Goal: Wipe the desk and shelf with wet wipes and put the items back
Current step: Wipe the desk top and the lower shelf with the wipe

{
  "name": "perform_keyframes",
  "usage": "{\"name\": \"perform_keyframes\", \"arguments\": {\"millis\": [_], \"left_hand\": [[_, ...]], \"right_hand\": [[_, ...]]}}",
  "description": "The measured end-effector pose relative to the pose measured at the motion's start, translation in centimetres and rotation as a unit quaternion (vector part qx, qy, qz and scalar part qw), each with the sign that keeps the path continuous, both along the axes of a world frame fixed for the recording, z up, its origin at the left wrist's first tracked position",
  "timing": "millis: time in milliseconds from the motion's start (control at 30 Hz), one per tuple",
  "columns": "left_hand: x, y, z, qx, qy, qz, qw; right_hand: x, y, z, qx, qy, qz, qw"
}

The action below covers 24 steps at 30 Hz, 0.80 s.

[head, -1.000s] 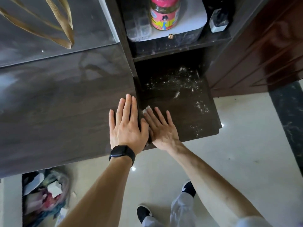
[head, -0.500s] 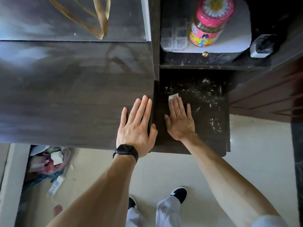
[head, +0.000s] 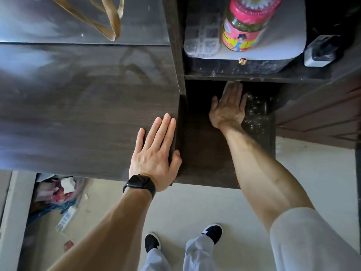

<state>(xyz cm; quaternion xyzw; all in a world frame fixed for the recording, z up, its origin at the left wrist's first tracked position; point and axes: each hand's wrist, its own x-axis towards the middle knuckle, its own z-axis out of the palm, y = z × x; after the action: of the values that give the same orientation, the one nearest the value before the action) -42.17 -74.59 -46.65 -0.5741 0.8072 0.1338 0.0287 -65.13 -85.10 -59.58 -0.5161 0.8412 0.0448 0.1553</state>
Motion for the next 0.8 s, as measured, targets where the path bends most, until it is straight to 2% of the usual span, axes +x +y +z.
{"name": "perform_keyframes", "arguments": {"millis": [133, 400, 700, 800], "left_hand": [[0.0, 0.1, 0.0, 0.004, 0.002, 0.004, 1.0], [0.0, 0.1, -0.4, -0.014, 0.014, -0.003, 1.0], [0.5, 0.2, -0.8, -0.025, 0.034, -0.015, 0.999], [0.4, 0.3, -0.7, -0.021, 0.038, -0.014, 0.999]], "right_hand": [[-1.8, 2.3, 0.2, 0.002, -0.008, -0.157, 0.988], [0.6, 8.4, -0.3, -0.011, -0.023, -0.249, 0.968], [4.9, 17.1, -1.1, -0.036, -0.004, -0.252, 0.967], [7.1, 19.4, -1.0, -0.038, 0.009, -0.22, 0.975]]}}
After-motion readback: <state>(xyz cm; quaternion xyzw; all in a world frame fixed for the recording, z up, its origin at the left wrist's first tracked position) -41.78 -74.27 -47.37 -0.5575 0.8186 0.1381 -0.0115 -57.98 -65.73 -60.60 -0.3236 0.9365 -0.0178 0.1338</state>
